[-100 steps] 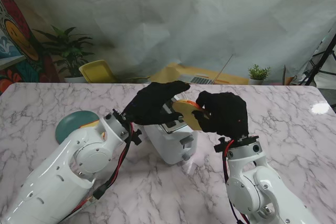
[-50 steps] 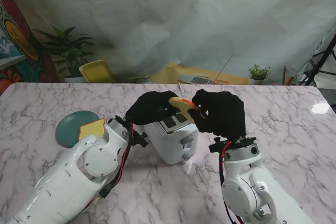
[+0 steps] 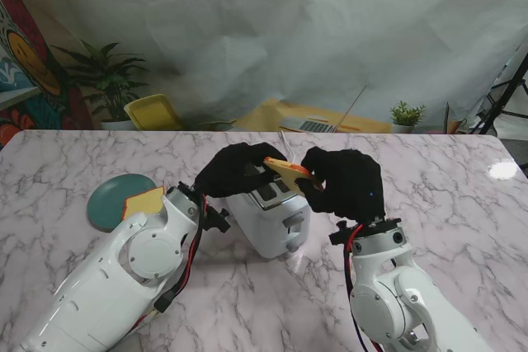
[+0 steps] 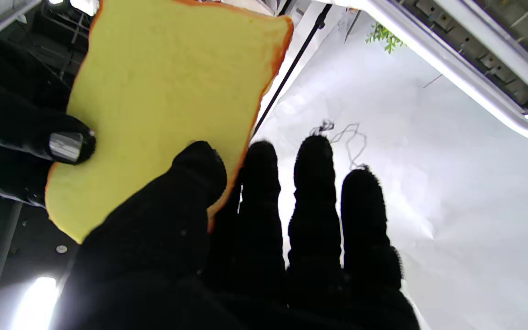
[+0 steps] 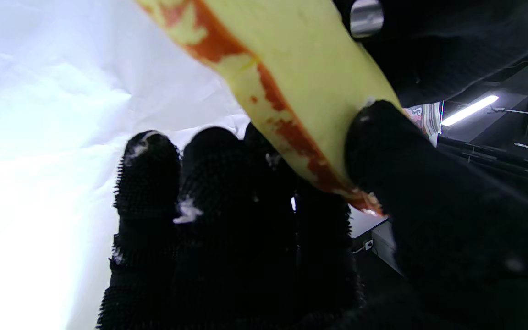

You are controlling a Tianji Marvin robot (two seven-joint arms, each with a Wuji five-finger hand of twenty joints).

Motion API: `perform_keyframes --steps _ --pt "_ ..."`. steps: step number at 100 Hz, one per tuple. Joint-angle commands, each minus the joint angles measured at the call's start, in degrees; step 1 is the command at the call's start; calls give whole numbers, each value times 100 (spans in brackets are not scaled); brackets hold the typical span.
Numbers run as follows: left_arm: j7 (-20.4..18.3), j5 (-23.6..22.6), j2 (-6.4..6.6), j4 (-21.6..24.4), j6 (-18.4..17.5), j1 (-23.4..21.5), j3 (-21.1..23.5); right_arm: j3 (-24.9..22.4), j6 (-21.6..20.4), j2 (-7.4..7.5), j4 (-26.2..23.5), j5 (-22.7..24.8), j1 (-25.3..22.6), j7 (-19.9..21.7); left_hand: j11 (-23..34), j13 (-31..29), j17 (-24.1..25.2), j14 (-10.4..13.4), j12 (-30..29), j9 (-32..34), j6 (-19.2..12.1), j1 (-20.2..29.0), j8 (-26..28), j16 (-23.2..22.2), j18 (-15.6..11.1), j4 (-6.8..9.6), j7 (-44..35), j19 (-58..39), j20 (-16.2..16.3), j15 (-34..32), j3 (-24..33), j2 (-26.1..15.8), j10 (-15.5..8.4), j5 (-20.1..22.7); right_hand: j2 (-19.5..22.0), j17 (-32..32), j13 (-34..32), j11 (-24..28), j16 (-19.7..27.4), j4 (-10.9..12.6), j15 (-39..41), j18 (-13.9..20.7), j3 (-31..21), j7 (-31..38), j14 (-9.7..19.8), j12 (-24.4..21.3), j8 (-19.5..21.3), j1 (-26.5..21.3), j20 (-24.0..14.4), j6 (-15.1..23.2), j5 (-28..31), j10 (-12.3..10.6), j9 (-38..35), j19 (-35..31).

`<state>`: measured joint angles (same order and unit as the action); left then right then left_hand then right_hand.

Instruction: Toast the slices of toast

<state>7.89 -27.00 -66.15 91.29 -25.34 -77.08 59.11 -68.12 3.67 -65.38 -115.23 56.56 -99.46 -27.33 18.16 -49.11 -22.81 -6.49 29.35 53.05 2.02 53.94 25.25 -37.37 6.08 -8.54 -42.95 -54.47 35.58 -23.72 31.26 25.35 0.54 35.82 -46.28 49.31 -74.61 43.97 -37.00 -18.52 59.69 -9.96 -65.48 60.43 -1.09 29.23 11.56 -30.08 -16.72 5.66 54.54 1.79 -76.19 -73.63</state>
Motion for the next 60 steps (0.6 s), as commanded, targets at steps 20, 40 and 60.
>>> perform_keyframes --steps 20,40,60 --pt "-587 -106 163 79 -237 75 6 -18 -60 -15 -121 42 -56 -48 -432 1380 1025 -196 -1065 -1926 -131 -997 -260 531 37 299 1749 899 -184 660 578 -110 443 -627 79 22 -113 67 -26 103 63 148 -306 426 451 30 137 -372 61 595 141 216 -219 -44" --pt "-408 91 85 -33 -273 118 -134 -36 -64 -25 -159 55 -55 -117 -228 -410 136 254 177 919 -1189 -210 -296 -35 -118 53 -1081 -196 356 -535 231 175 -213 1162 92 26 -108 73 -30 89 63 156 -309 424 457 44 139 -366 62 595 137 219 -215 -46" --pt "57 -14 -29 -192 -367 155 -198 -33 -28 -40 -118 20 -59 -186 420 -1057 -336 511 623 1581 -1528 -1073 880 -600 -252 -520 -1066 -642 283 -1129 1576 269 -507 1204 129 -24 -109 1 66 100 -122 159 -180 393 410 -3 131 -382 79 572 89 200 -169 -9"
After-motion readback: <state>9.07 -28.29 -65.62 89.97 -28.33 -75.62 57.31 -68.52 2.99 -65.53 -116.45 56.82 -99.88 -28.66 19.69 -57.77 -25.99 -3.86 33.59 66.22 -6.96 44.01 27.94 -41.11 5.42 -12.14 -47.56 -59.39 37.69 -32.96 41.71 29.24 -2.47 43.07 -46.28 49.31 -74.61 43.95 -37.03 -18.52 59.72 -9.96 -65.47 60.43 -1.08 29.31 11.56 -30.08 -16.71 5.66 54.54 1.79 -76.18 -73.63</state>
